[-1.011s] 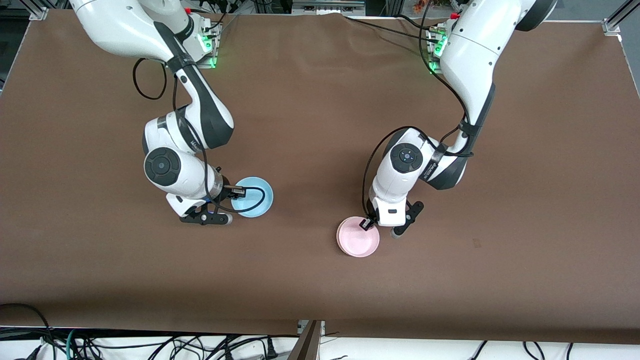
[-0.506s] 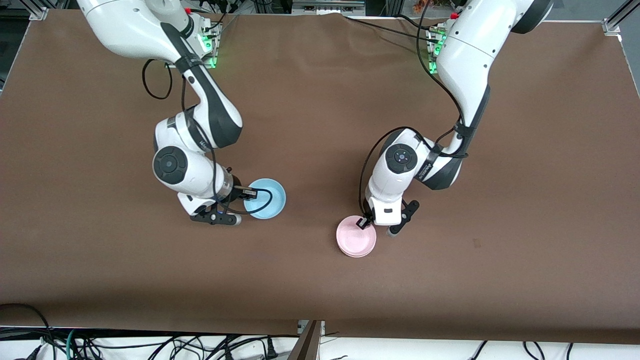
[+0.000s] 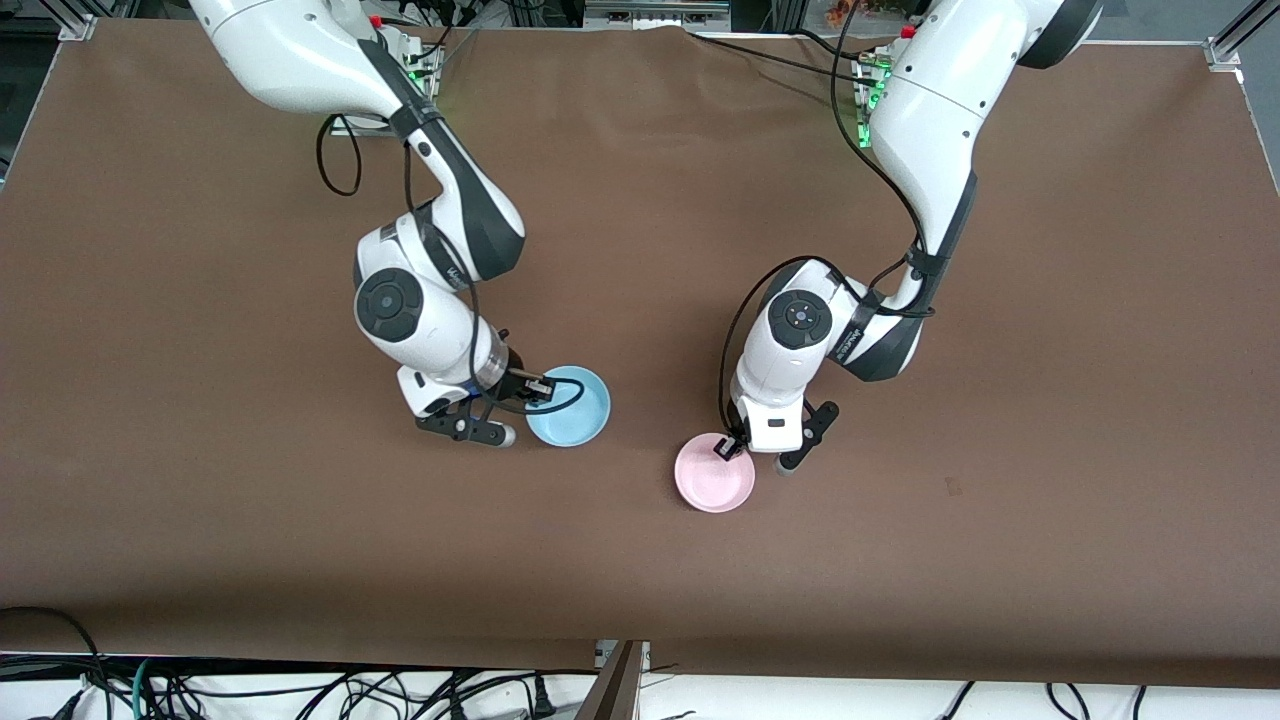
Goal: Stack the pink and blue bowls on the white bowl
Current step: 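Lower the pink bowl into the white bowl while the right gripper carries the blue bowl, then release the pink bowl with the left gripper while the right gripper brings the blue bowl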
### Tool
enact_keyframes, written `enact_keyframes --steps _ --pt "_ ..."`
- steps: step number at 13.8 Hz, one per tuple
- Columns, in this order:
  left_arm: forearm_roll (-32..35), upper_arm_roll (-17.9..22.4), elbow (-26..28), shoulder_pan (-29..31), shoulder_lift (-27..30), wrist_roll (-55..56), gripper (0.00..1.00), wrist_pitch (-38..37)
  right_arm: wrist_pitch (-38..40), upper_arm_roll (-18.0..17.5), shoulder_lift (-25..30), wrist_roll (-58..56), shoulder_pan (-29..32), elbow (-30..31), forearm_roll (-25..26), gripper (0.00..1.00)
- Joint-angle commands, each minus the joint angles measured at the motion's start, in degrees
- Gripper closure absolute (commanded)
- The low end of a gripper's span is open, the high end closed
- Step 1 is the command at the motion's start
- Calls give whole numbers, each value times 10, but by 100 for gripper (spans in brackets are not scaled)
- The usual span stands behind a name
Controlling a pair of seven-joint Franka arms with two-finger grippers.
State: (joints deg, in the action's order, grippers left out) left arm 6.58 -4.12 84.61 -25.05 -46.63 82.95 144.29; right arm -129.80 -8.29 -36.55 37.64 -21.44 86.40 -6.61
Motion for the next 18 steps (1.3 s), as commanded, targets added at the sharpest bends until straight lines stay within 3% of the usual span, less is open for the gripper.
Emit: enact_keyframes --steps 1,3,4,7,9,13,18 --pt "10 10 -33 -10 -16 12 64 -3 -4 -1 -8 6 0 -16 -10 100" --pt "10 11 -36 -11 -15 12 20 -8 -3 -1 -8 5 0 -16 -10 100" --pt "10 12 -36 -11 -14 12 4 -8 -4 -1 -8 6 0 -16 -10 100" --pt "10 12 -37 -9 -10 12 5 -9 -12 -2 -9 26 -4 -17 -10 100" --pt "10 17 -54 -5 2 10 13 -34 -54 -8 -14 66 -15 -17 -10 100" --pt "-2 10 -189 33 8 -73 17 -261 -81 -14 -77 152 -51 -102 -9 100" --pt "-87 10 -211 128 97 -269 16 -354 -208 -14 -130 180 -76 -138 -9 100"
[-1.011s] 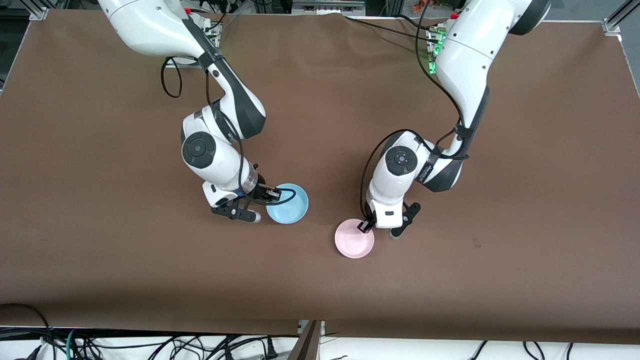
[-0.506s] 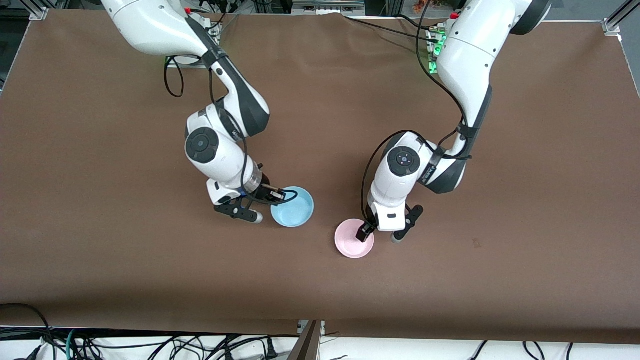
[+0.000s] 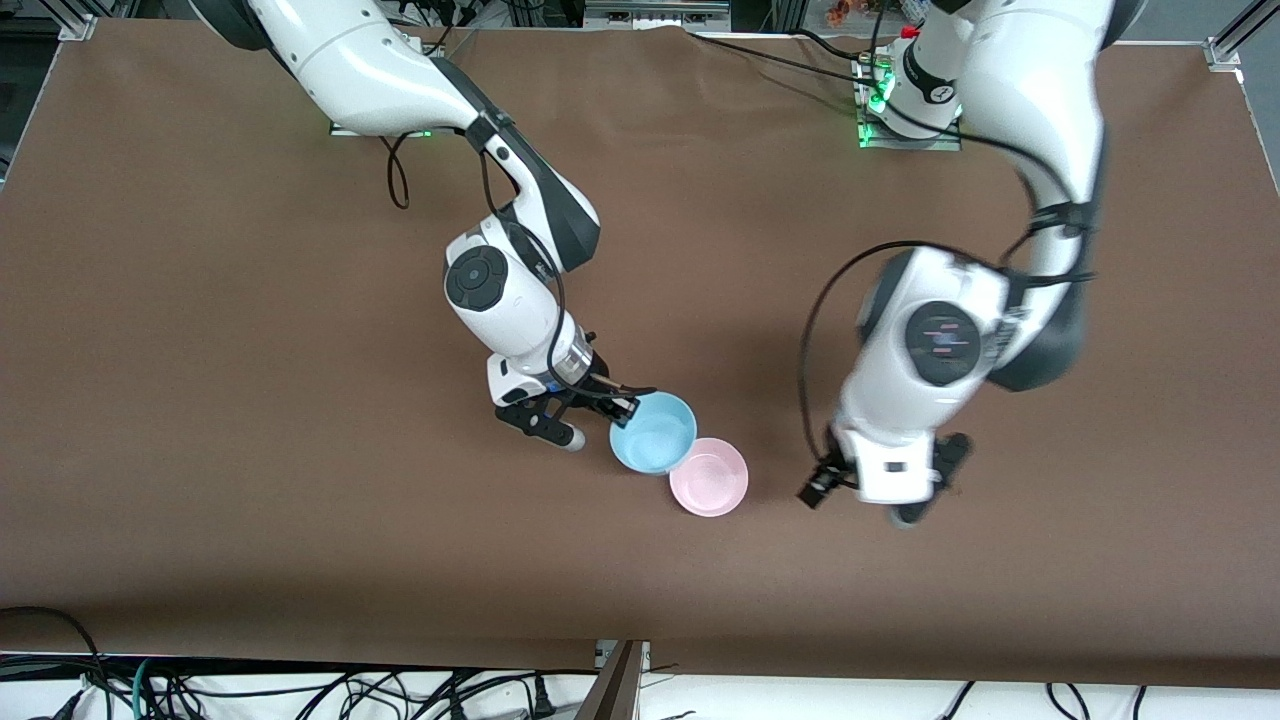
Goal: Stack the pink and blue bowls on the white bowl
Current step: 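Release the pink bowl with the left gripper while the right gripper brings the blue bowl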
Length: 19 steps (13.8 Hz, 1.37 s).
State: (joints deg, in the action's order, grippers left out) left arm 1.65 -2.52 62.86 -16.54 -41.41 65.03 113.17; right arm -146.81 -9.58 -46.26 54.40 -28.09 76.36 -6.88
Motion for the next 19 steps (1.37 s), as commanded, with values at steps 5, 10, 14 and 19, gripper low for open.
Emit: enact_keyframes --steps 5,10,14,19 --pt "-75 -4 17 158 129 -370 16 -170 -131 0 -89 14 -36 -70 -6 100" --pt "-64 -2 170 208 260 -550 16 -212 -161 0 -120 10 -45 -89 -5 100" --pt "-43 -6 239 207 375 -552 15 -214 -177 0 -138 8 -46 -101 -5 100" --pt "33 -27 266 202 421 -552 14 -211 -180 0 -146 11 -47 -102 -5 82"
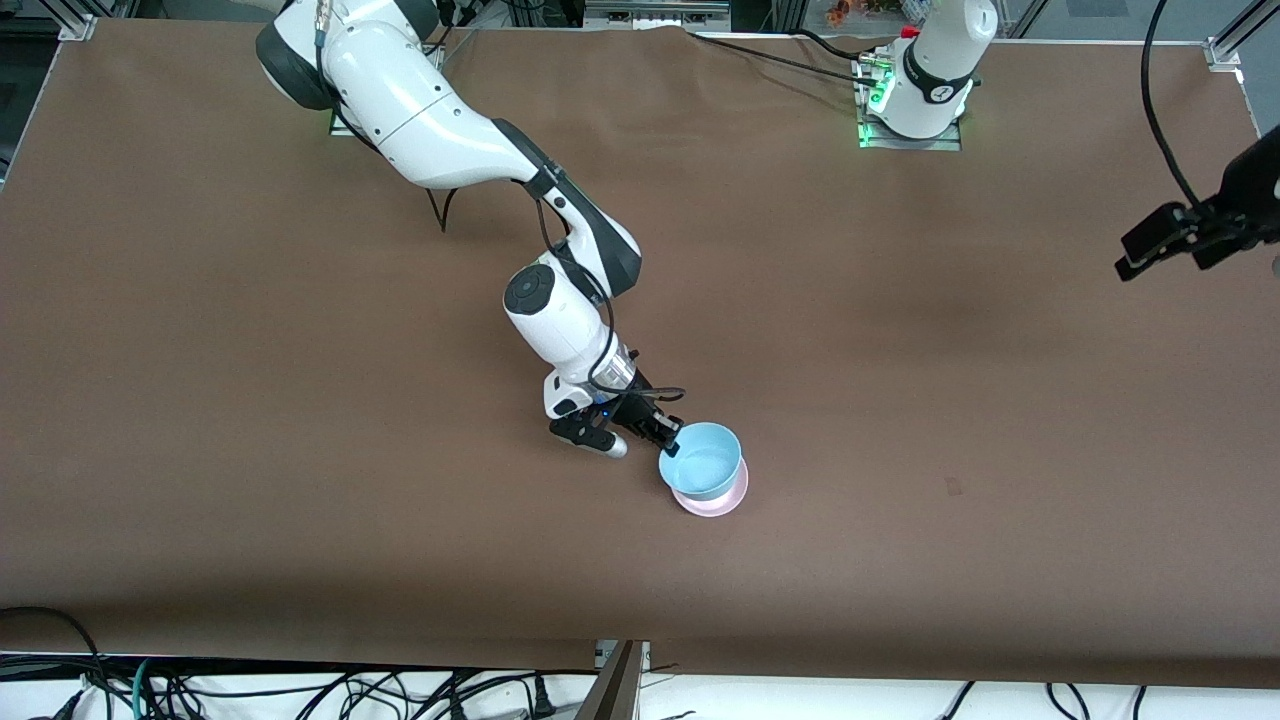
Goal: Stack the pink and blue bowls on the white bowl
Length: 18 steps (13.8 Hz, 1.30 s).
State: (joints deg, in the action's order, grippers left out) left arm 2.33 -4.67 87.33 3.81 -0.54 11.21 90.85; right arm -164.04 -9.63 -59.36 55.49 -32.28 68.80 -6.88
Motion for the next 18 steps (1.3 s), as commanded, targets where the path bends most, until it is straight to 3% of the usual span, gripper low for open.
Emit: enact_keyframes --steps 1,2,6,10,13,16,18 --pt "39 -10 22 -2 12 -14 14 17 -8 1 -15 0 -6 -26 -4 18" --pt "50 -17 23 -2 10 -14 14 25 -8 1 -15 1 -10 -26 -4 0" --pt "63 -18 23 0 9 -15 14 35 32 7 1 -6 -10 -26 -1 0" --pt "63 -19 27 0 12 -14 14 38 237 32 42 -50 -4 -53 41 0" --pt "63 -21 27 0 10 -14 13 42 421 32 90 -235 41 -66 49 0" --pt "63 -21 27 3 11 -14 13 50 556 37 129 -461 108 -66 49 0" --pt "63 -21 28 3 10 -14 12 50 647 45 158 -527 149 -66 49 0"
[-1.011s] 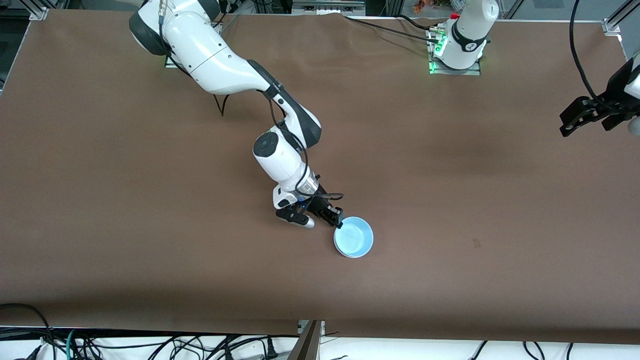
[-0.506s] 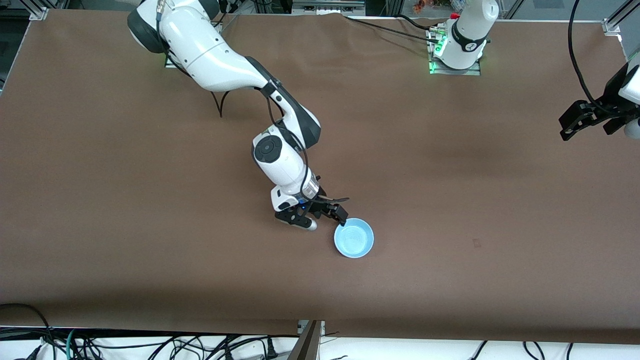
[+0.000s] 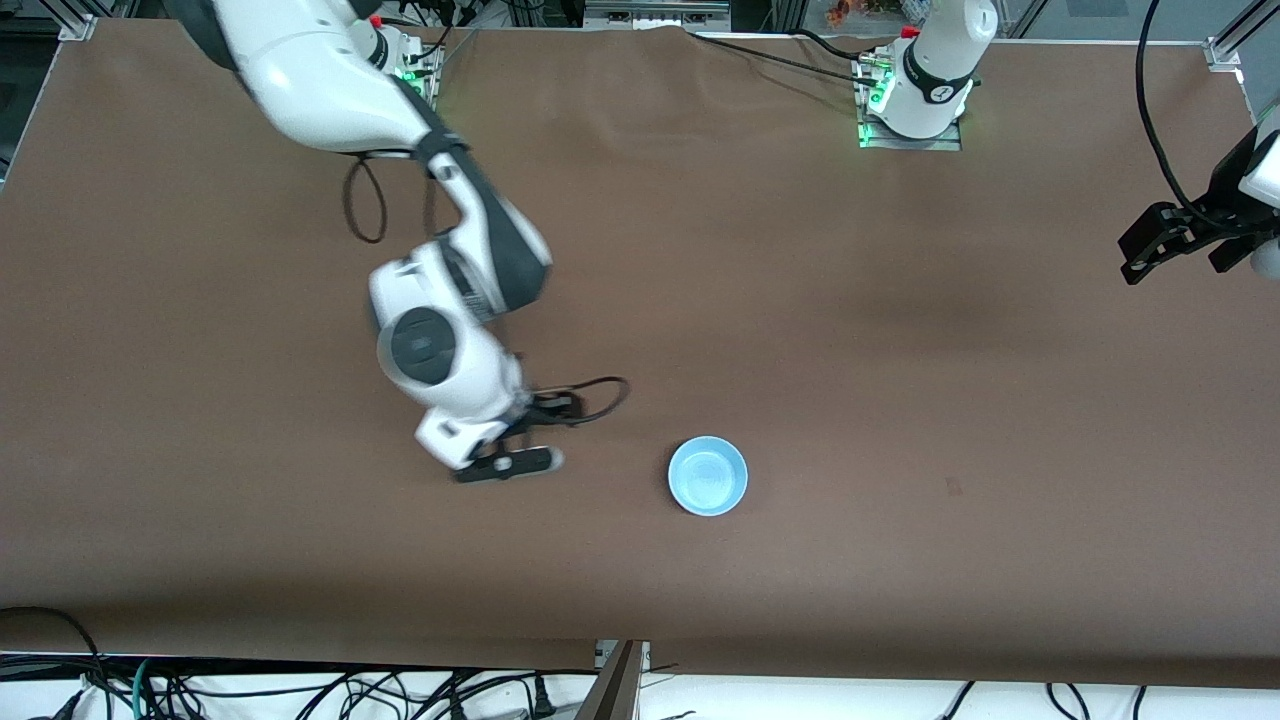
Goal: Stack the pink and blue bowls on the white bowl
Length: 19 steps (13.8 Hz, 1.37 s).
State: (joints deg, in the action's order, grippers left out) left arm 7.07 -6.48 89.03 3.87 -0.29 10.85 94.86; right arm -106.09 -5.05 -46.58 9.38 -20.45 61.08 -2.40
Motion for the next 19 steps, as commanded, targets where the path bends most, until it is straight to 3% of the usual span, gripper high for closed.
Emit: enact_keyframes --steps 1,5,9,14,19 --pt "15 -3 11 3 6 -10 12 11 113 5 54 -83 46 11 6 0" --pt "15 -4 11 2 7 -10 12 10 254 33 138 -145 90 15 46 0" --pt "15 -4 11 3 8 -10 12 10 254 33 281 -155 162 118 44 0" --pt "15 -2 11 4 6 -10 13 12 250 38 390 -151 189 162 51 0" --pt "16 -1 11 14 5 -11 13 22 293 52 434 -176 191 218 57 0"
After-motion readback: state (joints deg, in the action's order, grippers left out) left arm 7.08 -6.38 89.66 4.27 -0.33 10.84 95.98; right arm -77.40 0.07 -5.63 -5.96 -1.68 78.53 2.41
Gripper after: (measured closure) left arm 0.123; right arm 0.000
